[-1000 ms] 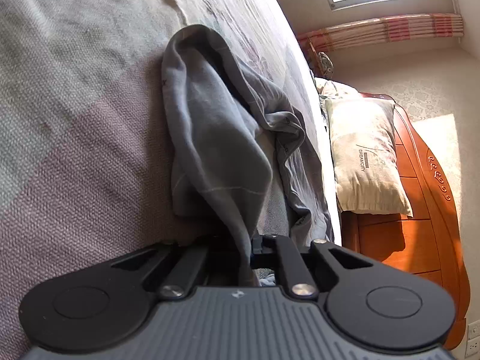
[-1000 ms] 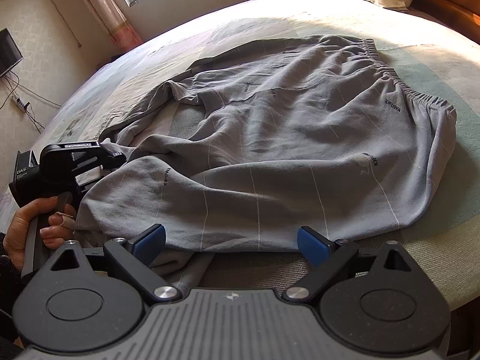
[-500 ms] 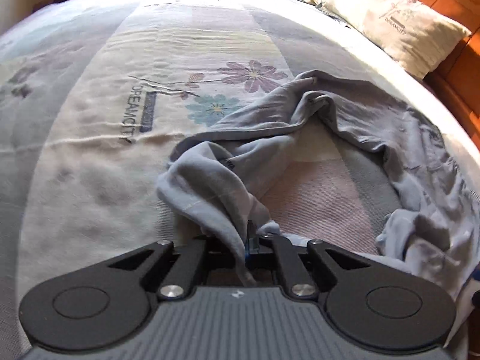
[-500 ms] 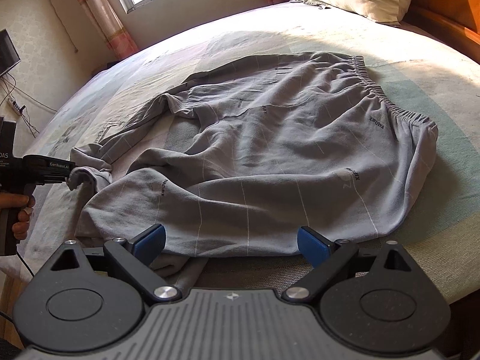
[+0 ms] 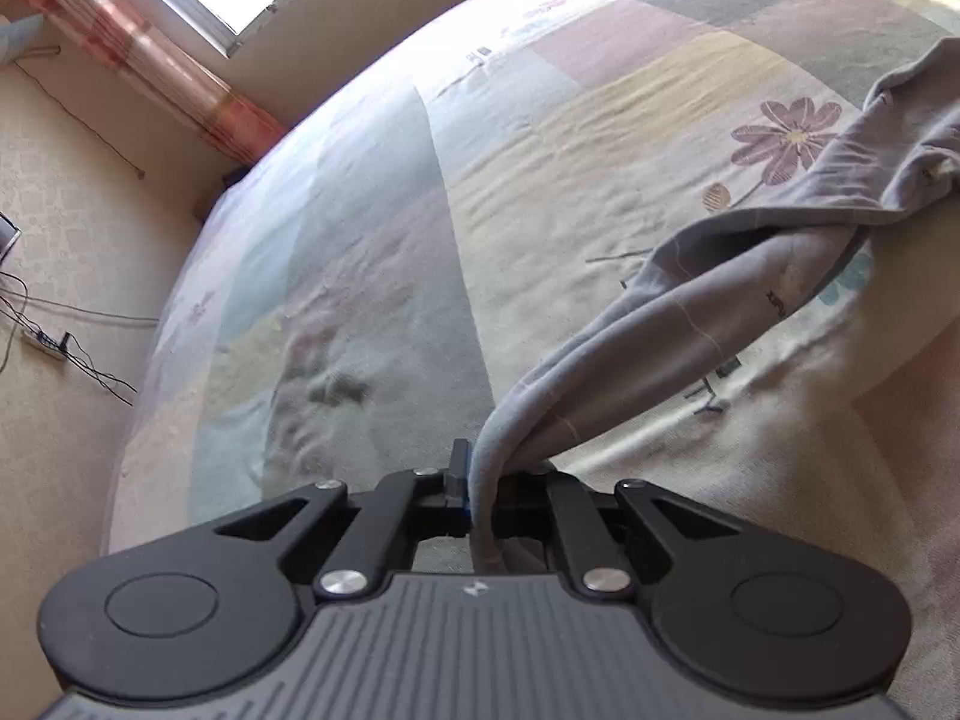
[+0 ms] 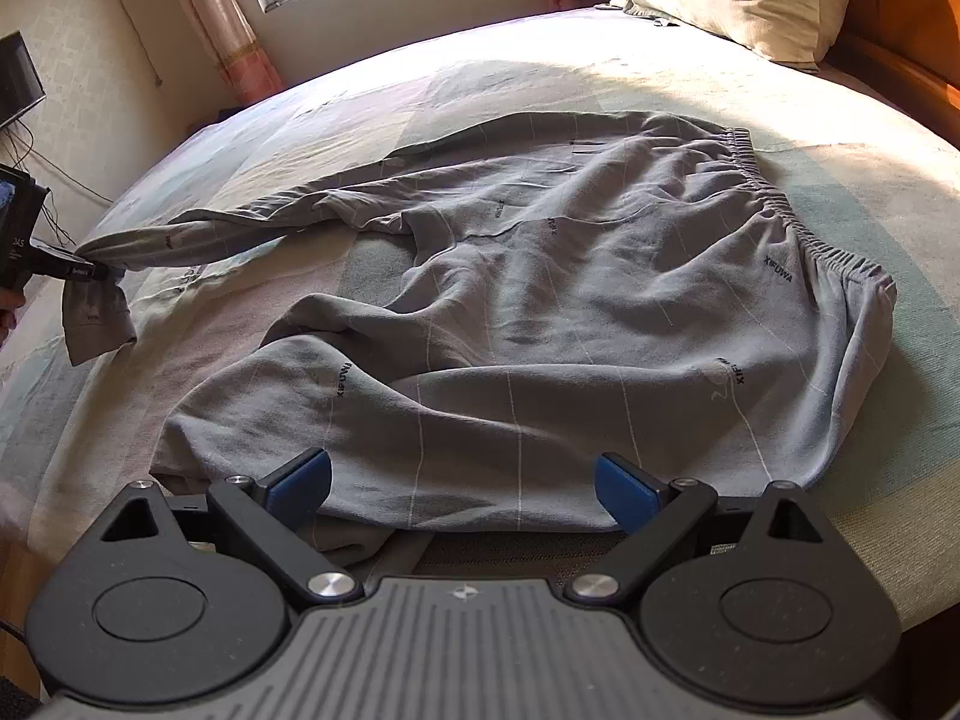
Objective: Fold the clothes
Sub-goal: 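Drag the held pant leg across the bed with the left gripper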
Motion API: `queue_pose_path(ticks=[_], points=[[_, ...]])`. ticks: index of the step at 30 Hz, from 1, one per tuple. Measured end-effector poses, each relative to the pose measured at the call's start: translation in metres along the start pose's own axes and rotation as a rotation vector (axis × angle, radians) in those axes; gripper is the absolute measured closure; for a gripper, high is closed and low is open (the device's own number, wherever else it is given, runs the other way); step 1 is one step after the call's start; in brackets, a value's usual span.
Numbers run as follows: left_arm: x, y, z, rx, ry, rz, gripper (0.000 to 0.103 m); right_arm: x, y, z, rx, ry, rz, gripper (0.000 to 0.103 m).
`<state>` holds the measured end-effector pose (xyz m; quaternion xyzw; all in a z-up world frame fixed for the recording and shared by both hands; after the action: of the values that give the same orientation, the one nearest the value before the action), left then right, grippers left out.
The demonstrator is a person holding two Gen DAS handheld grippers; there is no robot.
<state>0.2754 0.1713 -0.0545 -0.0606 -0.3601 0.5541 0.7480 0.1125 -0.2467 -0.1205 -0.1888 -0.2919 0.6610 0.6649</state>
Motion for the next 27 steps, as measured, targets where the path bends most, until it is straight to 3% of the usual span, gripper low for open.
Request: queue_pose_path(ticks=[2, 4, 9, 16, 19, 24, 27], points=[[-0.007, -0.005, 0.016, -0.105, -0.073, -0.081, 0.096, 0.002, -0.001, -0.001, 0.001, 0.002, 0.006, 0.006], [-0.025, 0.001, 0.021, -0.145, -0.12, -0.219, 0.096, 0.003, -0.002, -0.001, 0.001, 0.003, 0.013, 0.006], [-0.068, 0.045, 0.007, -0.095, -0.002, -0.354, 0.096, 0.015, -0.013, 0.003, -0.034, -0.016, 0.071, 0.006], [-0.137, 0.086, 0.03, -0.155, 0.146, -0.541, 0.094, 0.034, -0.028, 0.0, -0.056, -0.031, 0.123, 0.006], [-0.15, 0.09, 0.035, -0.157, 0.171, -0.544, 0.092, 0.042, -0.027, -0.004, -0.043, -0.038, 0.124, 0.006], [-0.141, 0.084, 0.045, -0.155, 0.248, -0.451, 0.091, 0.053, -0.021, 0.001, -0.034, -0.047, 0.145, 0.006], [-0.136, 0.087, 0.056, -0.148, 0.301, -0.401, 0.079, 0.054, -0.021, 0.008, -0.045, -0.045, 0.144, 0.006]])
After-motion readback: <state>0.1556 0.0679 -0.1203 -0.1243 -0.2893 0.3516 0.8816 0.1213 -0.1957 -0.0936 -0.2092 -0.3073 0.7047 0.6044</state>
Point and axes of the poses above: each gripper's, at about its wrist camera, not at the fingertips, and z roughly against the way its jaws point, x to its left, y to its underside, the point moved 5 cm from there along -z, roughly the way its jaws point, and after that the axes turned 11 degrees about y, right-handed, at the moved point
